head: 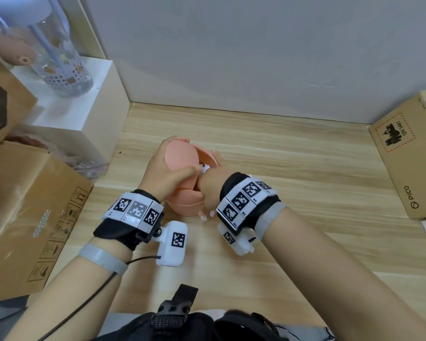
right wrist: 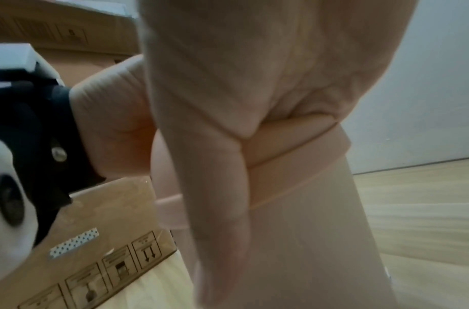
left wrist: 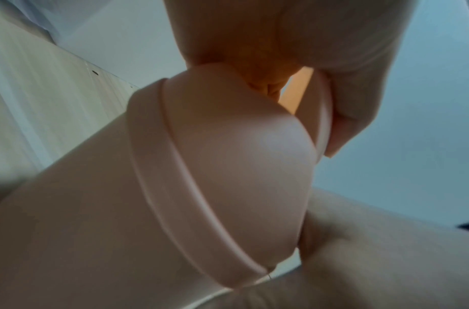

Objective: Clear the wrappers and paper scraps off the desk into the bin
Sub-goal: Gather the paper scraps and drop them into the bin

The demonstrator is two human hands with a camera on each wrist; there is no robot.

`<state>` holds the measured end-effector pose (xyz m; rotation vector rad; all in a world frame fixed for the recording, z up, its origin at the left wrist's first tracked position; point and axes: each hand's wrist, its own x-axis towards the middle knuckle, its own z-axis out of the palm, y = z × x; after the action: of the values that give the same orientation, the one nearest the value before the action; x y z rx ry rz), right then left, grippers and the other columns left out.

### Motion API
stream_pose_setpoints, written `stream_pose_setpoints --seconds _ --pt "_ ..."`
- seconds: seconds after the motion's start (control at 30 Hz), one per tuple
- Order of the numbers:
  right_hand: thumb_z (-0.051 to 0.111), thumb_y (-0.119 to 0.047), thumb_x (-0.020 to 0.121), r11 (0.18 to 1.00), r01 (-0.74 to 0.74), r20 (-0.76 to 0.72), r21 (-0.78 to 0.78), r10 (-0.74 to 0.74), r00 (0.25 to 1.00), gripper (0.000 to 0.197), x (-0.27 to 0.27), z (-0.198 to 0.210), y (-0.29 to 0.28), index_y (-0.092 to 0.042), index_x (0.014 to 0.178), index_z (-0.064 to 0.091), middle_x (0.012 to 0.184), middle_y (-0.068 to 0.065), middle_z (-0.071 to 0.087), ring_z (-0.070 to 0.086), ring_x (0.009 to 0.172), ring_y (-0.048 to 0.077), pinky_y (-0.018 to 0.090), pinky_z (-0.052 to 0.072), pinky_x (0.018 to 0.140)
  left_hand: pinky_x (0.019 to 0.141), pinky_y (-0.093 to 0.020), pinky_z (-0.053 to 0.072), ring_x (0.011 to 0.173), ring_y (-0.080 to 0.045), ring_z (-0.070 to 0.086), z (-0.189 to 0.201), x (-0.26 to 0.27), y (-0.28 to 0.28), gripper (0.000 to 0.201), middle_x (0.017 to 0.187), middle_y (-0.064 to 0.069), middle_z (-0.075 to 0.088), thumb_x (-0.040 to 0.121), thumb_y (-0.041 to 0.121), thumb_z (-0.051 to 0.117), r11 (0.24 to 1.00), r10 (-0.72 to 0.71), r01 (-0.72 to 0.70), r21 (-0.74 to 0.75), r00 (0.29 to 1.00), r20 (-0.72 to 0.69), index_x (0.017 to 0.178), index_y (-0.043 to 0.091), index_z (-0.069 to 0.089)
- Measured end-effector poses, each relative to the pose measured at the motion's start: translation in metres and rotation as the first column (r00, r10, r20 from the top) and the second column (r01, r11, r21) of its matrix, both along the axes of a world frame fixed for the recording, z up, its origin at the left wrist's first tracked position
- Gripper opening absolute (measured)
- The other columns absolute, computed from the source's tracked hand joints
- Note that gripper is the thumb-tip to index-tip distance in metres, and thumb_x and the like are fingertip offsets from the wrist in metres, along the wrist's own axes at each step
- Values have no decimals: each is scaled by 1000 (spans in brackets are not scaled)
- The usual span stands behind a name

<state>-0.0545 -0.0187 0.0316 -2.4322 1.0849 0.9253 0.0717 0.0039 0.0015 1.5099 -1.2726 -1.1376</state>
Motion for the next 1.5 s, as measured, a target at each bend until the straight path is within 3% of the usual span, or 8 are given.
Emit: stream_pose_setpoints --seconds 0.17,0.4,0.6,0.77,1.03,1.17,1.37,1.5 --pt "59 -24 80 992 123 530 -35 -86 844 26 -39 -7 -2 -22 106 63 112 0 63 56 107 21 37 40 96 96 -31 41 114 -15 52 -2 4 -2 66 115 16 57 45 42 67 1000 13 -13 -18 1000 19 108 35 50" --pt "74 -14 72 702 647 718 296 -611 334 43 -122 -46 -4 -24 112 60 127 -2 53 52 114 16 31 40 97 95 -35 44 114 -17 53 -4 4 -3 68 119 13 58 45 43 69 1000 16 -16 -9 1000 22 111 33 52" --pt "76 -43 65 631 754 289 184 -768 572 95 -132 -109 8 -40 140 18 154 3 8 12 139 31 51 23 109 95 -32 45 112 -14 55 -5 2 -2 70 121 9 59 45 41 71 999 28 -28 -16 1000 -14 111 29 52" --pt "74 -38 67 802 596 290 26 -577 763 69 -96 -128 22 -45 125 38 145 -2 18 23 128 28 44 33 98 84 -12 42 100 3 56 -4 1 -2 70 116 14 59 46 39 70 999 25 -26 -23 999 -31 112 26 51" --pt "50 16 71 773 630 498 74 -577 648 37 -102 -143 20 -9 96 57 93 1 35 42 78 23 26 32 65 92 -26 44 111 -12 55 -5 2 -1 74 122 8 59 47 37 69 999 34 -34 -9 999 -1 117 22 52" --pt "52 12 77 729 671 450 132 -648 615 28 -105 -126 9 -8 94 62 89 6 45 52 87 29 25 34 67 91 -26 44 108 -10 55 -3 1 -1 75 120 11 58 46 38 69 999 35 -35 -3 999 -1 117 22 52" --pt "54 7 78 672 687 728 276 -613 308 24 -84 -38 -11 -17 76 58 72 -5 53 47 57 11 21 43 51 91 -30 44 107 -14 54 -2 0 0 75 118 11 58 45 41 68 999 32 -32 7 999 7 116 24 53" --pt "60 -2 80 799 557 785 227 -489 381 16 -48 2 -20 -18 82 60 89 4 57 51 60 9 14 45 50 95 -38 44 110 -19 54 0 -2 0 70 119 7 58 44 40 68 999 33 -34 10 999 4 111 28 53"
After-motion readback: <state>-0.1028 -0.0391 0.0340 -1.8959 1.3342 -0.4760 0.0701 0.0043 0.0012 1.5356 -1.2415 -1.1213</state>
